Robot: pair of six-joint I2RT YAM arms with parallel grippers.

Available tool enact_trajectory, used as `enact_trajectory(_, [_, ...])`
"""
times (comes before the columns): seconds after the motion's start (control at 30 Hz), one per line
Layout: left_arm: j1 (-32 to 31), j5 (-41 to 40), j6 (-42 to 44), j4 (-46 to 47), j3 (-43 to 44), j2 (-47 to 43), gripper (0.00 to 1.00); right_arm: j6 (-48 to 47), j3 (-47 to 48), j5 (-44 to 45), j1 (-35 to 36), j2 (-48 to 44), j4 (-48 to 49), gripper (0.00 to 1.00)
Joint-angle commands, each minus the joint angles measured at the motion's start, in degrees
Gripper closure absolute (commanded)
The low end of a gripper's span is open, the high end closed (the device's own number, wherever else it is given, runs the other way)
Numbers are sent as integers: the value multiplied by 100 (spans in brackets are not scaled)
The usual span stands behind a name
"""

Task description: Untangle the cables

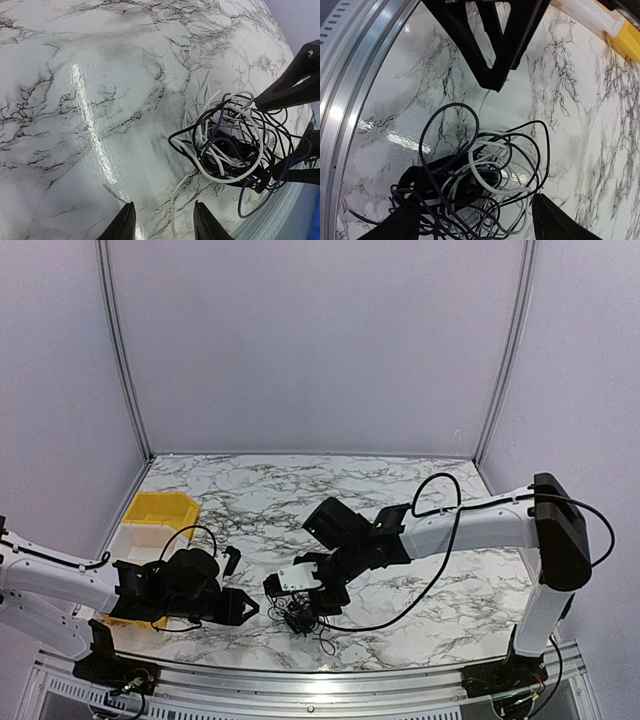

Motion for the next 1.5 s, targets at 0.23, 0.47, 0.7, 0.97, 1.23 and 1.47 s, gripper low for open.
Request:
enact_trajectory(0.23, [38,105,18,124,-91,59,83,262,-216,76,28,223,439,26])
enact_trajectory(0.47, [39,-353,310,-288,252,-535,100,464,-326,60,-234,313,534,45])
enact_trajectory(0.7, [39,-1200,875,-1399,1250,-1762,100,703,-374,-231,-1337,-15,412,67])
enact_trajectory(0.97, [39,-1655,1423,-2382,2562,-2095,100,927,-739,-519,-2652,-663,395,80])
enact_trajectory(1.23, [35,-1478,1724,-2457,3305,-1488,100,465,-988,-271,-2054,-1800,389,64])
enact_trajectory(1.47, [30,-1301,1679,-2457,3700,-1142,100,535,-238,-3,-596,-1177,405,37])
